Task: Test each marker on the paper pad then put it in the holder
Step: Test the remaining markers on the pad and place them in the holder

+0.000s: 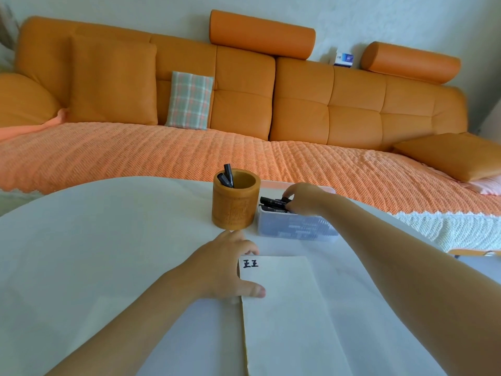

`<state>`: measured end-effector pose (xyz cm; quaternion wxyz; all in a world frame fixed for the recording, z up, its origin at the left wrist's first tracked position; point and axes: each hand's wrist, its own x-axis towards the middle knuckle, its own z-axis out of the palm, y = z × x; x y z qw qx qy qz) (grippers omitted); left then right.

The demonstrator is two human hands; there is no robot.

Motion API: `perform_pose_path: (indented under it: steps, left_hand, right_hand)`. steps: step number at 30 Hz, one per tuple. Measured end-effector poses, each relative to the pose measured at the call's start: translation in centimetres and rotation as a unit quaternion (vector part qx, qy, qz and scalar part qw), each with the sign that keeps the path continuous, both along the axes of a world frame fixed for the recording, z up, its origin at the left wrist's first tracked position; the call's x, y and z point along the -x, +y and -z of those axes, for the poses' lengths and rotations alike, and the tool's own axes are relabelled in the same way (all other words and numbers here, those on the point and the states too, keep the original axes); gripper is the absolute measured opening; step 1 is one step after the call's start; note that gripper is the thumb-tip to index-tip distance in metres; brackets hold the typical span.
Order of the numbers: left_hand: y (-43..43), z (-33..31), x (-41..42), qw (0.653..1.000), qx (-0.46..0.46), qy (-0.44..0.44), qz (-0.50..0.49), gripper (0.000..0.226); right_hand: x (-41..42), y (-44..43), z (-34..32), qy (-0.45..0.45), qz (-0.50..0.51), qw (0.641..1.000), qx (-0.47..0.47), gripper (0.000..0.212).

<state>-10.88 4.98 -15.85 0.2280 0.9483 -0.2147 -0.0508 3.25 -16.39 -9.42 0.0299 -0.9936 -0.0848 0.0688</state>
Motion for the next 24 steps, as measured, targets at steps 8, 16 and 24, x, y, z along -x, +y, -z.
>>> perform_pose_path:
  steps: [8, 16, 24]
  left_hand:
    - [-0.1, 0.1, -0.2, 1.0, -0.009, 0.004, 0.009, 0.072]
    - [-0.3, 0.1, 0.1, 0.998, 0.06, 0.001, -0.031, 0.049]
    - [-0.9, -0.4, 0.7, 0.975, 0.177, -0.117, -0.058, 0.036]
  right_hand:
    - [-0.5, -0.9, -0.3, -0.021, -0.015, 0.993, -0.113, 0.023]
    - [6.6, 0.1, -1.6, -0.208, -0.15, 0.945, -0.202, 0.024]
    - [13.1, -0.2, 2.4, -0.043, -0.194, 0.961, -0.194, 0.063]
